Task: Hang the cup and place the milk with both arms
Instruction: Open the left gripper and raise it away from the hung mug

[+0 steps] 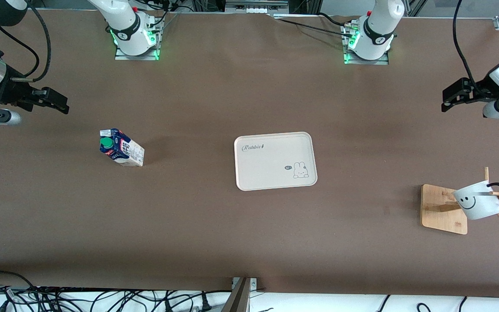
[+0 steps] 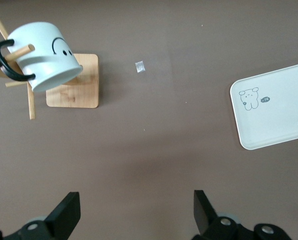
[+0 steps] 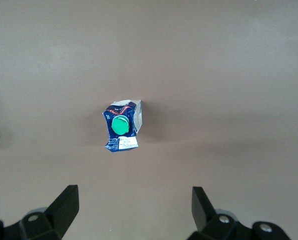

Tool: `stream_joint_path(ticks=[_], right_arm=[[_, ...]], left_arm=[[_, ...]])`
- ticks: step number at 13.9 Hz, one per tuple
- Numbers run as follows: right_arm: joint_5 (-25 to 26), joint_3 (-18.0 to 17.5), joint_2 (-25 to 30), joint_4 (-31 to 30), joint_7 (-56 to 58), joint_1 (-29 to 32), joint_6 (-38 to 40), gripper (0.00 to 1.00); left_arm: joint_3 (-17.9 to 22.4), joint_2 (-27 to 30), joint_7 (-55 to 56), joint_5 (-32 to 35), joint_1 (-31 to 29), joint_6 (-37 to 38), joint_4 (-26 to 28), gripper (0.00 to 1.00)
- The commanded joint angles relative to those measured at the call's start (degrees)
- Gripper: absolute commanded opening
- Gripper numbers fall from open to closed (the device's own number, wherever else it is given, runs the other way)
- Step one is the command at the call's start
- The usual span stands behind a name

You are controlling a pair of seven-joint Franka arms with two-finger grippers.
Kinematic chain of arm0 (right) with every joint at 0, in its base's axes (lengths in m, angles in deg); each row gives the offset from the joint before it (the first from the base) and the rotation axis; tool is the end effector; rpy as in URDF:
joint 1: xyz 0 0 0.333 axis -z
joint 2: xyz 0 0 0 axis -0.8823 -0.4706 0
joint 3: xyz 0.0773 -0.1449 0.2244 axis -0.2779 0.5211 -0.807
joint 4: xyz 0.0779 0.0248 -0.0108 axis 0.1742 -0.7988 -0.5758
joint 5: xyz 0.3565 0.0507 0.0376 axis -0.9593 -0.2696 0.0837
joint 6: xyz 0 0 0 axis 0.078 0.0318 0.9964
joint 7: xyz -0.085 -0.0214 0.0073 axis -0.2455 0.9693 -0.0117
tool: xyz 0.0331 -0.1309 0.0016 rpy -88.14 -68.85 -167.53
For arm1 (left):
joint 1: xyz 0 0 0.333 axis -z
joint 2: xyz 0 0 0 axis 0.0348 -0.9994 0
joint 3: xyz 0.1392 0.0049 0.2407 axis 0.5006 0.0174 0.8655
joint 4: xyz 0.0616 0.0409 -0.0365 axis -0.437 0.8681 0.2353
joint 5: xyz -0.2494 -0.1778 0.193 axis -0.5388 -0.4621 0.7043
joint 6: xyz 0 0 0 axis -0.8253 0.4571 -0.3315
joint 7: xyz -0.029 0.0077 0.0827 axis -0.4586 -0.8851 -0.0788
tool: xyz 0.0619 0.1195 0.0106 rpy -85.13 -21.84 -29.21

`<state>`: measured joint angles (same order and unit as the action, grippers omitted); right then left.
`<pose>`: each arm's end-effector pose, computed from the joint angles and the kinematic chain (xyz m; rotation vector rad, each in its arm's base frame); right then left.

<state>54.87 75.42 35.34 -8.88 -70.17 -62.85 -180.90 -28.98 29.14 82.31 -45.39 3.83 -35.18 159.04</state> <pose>0.5241 0.0227 0.5119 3.1212 -0.0919 -0.1057 0.5234 -0.0211 0.5597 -3.1032 0.2159 0.0301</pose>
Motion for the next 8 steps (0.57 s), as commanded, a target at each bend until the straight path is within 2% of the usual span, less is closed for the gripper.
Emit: stream_joint_path(ticks=[1,8], right_arm=[[0.5,-1.0,0.0,0.7,0.0,1.0,0.3,1.0],[0.5,-1.0,0.0,0.7,0.0,1.0,0.3,1.0]], left_arm=[[-0.4,3.2,0.8,1.6,-1.4,-1.7,4.0,1.0],[2.1,2.8,1.2,1.7,0.3,-1.7,3.0,1.0]])
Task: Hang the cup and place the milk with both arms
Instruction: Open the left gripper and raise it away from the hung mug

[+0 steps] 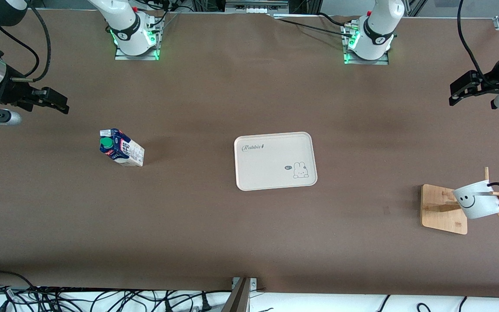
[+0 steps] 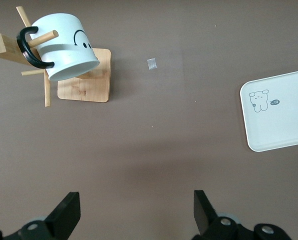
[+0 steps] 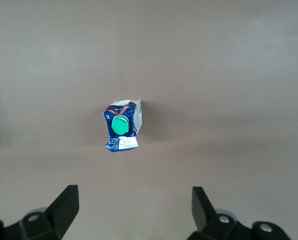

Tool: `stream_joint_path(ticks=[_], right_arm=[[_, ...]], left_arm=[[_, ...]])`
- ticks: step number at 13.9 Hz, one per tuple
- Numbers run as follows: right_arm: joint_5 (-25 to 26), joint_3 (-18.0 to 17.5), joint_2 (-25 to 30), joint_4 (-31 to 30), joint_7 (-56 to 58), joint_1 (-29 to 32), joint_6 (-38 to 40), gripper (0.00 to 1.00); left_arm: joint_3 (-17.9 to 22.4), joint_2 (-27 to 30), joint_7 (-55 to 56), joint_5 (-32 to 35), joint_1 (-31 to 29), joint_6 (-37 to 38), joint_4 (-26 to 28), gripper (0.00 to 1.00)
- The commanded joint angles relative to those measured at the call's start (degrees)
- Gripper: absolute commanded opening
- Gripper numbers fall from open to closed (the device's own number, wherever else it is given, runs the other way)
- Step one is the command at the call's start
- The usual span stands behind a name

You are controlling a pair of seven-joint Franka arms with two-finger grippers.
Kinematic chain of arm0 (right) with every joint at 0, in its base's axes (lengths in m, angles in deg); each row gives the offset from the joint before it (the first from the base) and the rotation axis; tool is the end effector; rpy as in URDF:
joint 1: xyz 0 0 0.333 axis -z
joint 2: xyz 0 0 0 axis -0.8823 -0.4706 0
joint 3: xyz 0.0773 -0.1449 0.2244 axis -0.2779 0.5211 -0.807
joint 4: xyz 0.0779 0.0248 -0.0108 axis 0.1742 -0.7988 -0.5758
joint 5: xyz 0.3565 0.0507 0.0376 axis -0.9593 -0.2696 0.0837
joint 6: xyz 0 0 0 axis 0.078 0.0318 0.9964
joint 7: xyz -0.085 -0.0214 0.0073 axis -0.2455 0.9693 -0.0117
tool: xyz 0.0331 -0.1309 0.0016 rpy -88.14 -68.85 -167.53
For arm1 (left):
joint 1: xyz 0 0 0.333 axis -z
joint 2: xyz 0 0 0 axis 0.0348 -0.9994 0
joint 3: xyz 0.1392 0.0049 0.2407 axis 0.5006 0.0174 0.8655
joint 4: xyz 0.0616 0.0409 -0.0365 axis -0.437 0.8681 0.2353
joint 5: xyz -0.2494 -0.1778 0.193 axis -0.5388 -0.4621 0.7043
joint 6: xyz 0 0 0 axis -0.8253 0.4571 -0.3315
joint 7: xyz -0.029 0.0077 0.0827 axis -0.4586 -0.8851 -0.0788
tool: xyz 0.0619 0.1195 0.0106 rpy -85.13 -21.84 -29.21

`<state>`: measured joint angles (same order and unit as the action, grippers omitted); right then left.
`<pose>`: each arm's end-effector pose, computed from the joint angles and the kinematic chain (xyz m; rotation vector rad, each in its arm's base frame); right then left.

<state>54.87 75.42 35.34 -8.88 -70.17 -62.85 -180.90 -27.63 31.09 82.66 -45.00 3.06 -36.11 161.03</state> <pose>0.5241 0.0227 0.5119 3.1212 -0.0919 -0.1057 0.5165 -0.0008 0.5636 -3.1000 0.1489 0.0071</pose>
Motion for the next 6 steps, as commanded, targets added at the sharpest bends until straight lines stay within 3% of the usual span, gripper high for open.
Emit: stream_joint_path(ticks=[1,6], right_arm=[[0.5,-1.1,0.0,0.7,0.0,1.0,0.3,1.0],[0.5,-1.0,-0.1,0.7,0.0,1.0,0.3,1.0]], left_arm=[[0.7,0.6,1.2,1.5,1.0,-0.7,0.8,1.0],[0.7,0.0,1.2,1.4,1.0,-0.7,0.8,1.0]])
